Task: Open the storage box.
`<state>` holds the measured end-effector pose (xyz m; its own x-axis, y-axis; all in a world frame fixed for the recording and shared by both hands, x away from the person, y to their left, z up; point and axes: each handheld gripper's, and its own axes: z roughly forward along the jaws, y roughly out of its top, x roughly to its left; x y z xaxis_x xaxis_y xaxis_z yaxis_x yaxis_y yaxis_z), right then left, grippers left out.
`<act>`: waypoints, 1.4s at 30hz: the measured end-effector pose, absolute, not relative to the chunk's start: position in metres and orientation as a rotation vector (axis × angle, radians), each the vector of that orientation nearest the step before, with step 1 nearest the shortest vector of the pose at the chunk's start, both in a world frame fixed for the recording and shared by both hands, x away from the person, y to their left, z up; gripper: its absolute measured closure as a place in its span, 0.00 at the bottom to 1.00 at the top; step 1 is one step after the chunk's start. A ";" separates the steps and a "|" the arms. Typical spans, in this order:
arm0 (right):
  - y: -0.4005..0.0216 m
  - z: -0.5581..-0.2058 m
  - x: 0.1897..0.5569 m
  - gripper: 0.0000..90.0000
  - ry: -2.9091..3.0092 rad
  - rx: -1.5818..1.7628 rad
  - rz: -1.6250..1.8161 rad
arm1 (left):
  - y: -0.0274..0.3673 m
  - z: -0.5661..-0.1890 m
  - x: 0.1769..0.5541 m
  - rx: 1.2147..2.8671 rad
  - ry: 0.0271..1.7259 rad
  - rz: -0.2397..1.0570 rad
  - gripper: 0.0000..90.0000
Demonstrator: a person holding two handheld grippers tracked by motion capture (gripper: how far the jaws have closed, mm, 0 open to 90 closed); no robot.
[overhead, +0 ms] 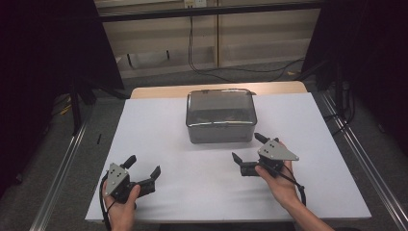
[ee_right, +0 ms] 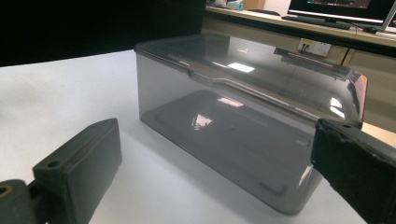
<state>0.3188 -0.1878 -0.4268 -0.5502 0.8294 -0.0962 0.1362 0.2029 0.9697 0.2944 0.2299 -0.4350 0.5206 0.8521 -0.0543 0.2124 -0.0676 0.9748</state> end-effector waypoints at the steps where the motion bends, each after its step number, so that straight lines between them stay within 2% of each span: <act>1: -0.187 -0.426 0.321 0.02 1.841 0.895 1.379 | 0.230 -0.435 0.295 1.587 0.936 0.682 0.05; 23: -0.163 -0.418 0.348 0.04 1.837 0.717 1.191 | 0.230 -0.436 0.296 1.589 0.945 0.670 0.05; 42: -0.143 -0.418 0.360 0.23 1.841 0.396 0.905 | 0.226 -0.436 0.298 1.601 0.933 0.668 0.05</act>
